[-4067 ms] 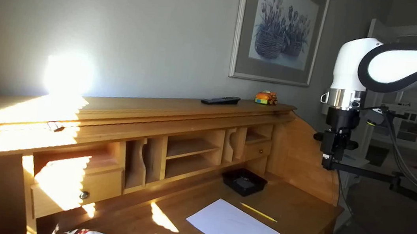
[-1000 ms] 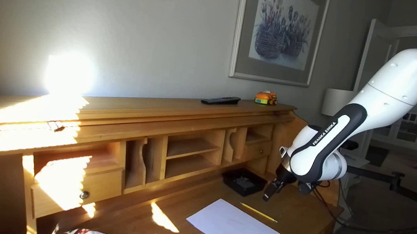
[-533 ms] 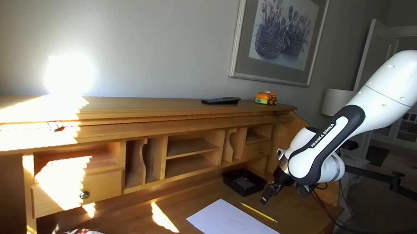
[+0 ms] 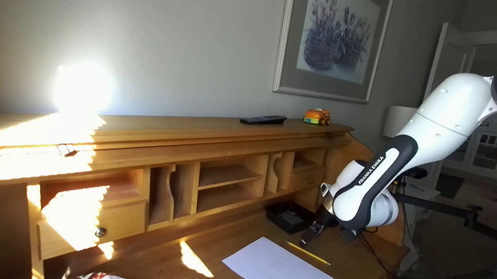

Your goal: Use the pencil to draw on the piece of paper

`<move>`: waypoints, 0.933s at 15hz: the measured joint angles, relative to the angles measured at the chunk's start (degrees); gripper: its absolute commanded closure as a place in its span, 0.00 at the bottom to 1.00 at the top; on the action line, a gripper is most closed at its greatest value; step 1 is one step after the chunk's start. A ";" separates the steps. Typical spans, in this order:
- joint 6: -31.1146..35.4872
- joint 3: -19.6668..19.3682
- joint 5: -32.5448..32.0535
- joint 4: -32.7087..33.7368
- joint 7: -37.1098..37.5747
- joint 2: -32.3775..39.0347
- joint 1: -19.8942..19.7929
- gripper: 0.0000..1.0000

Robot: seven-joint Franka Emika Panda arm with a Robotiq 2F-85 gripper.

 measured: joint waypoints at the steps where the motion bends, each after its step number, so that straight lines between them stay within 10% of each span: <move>1: 1.05 1.00 0.00 0.66 0.00 1.17 -1.25 0.00; 14: 10.55 5.31 -10.97 4.48 7.13 10.99 -8.71 0.00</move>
